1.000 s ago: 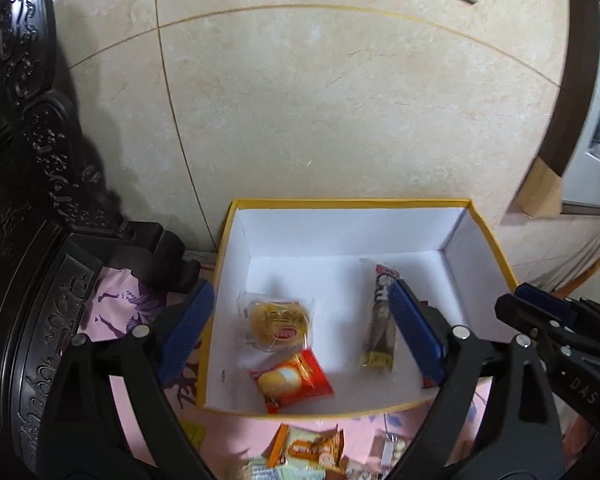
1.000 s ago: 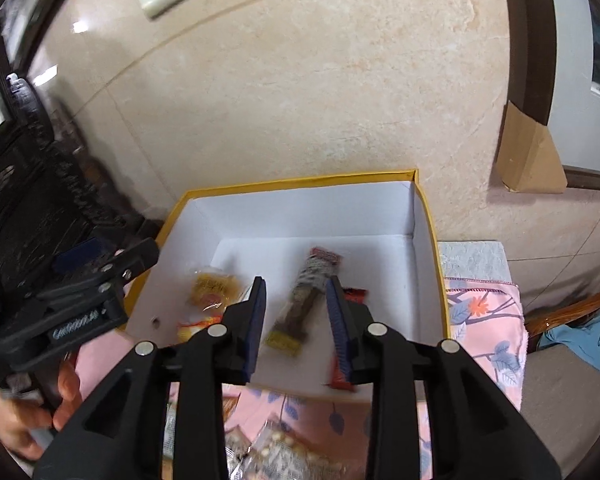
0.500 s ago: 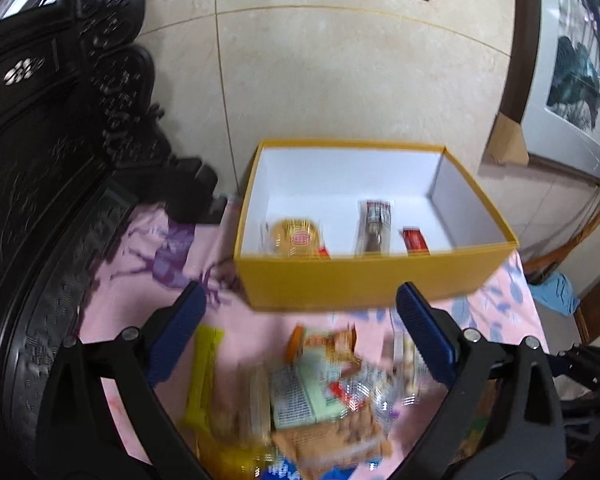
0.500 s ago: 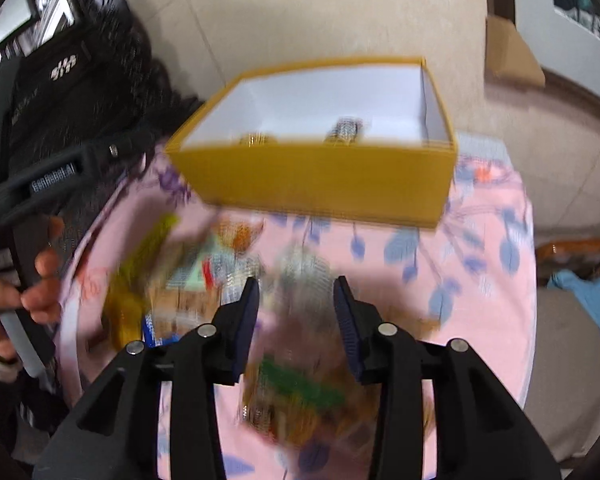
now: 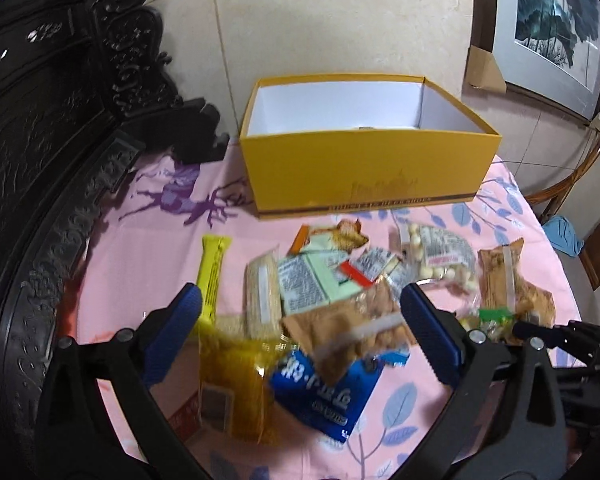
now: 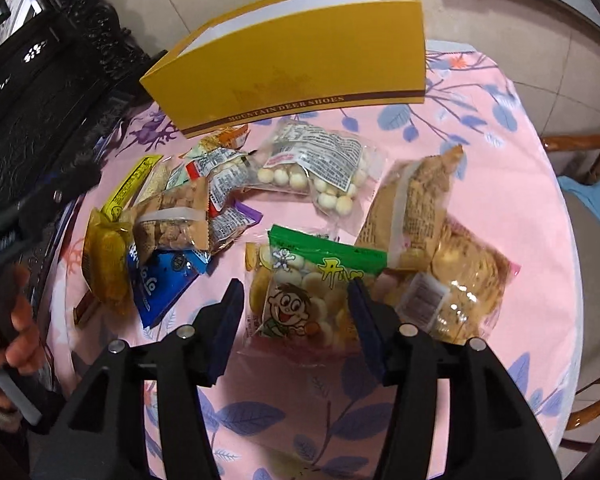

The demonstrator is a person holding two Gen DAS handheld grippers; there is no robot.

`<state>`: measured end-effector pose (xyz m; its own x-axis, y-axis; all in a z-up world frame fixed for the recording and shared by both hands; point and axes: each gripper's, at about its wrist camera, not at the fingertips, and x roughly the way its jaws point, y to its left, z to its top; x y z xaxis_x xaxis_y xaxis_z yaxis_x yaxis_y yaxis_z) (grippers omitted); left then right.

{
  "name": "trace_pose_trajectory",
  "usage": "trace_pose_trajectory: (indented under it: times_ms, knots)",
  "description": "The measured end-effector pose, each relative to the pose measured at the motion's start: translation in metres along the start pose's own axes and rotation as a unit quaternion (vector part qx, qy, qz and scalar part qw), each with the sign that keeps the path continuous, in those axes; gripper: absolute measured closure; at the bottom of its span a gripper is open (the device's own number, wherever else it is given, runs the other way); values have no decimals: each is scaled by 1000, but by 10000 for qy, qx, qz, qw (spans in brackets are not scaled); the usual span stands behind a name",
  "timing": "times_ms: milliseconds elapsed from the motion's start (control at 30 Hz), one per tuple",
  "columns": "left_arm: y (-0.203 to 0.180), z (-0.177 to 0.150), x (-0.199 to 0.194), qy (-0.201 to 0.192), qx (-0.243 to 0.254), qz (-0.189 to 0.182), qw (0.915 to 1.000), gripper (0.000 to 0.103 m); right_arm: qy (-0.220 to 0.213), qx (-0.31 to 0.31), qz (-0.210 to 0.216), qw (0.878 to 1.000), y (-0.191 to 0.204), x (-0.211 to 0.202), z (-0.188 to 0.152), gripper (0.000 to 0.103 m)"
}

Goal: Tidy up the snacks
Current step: 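Grasp the green-topped candy bag with the right tool while the left tool grasps the cracker bag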

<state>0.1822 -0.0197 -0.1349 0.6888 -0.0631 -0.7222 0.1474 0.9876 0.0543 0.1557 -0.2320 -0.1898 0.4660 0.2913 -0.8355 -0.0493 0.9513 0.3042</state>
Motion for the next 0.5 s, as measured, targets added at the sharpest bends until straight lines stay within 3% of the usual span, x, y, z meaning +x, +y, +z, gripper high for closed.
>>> trace_pose_trajectory:
  times_ms: [167, 333, 433, 467, 500]
  knots:
    - [8, -10, -3, 59, -169, -95, 9998, 2, -151, 197, -328, 9992, -1, -11, -2, 41]
    - [11, -10, -10, -137, -295, -107, 9994, 2, -95, 320, -290, 9990, 2, -28, -7, 40]
    - [13, -8, -15, -269, -413, -94, 9987, 2, -133, 364, -234, 9990, 5, -41, -1, 17]
    - [13, -8, -18, -343, -413, -53, 9985, 2, -217, 508, -22, 9985, 2, -47, -1, 9]
    - [12, -8, -22, -478, -387, 35, 9981, 2, -289, 669, 127, 9973, -1, -50, -1, 8]
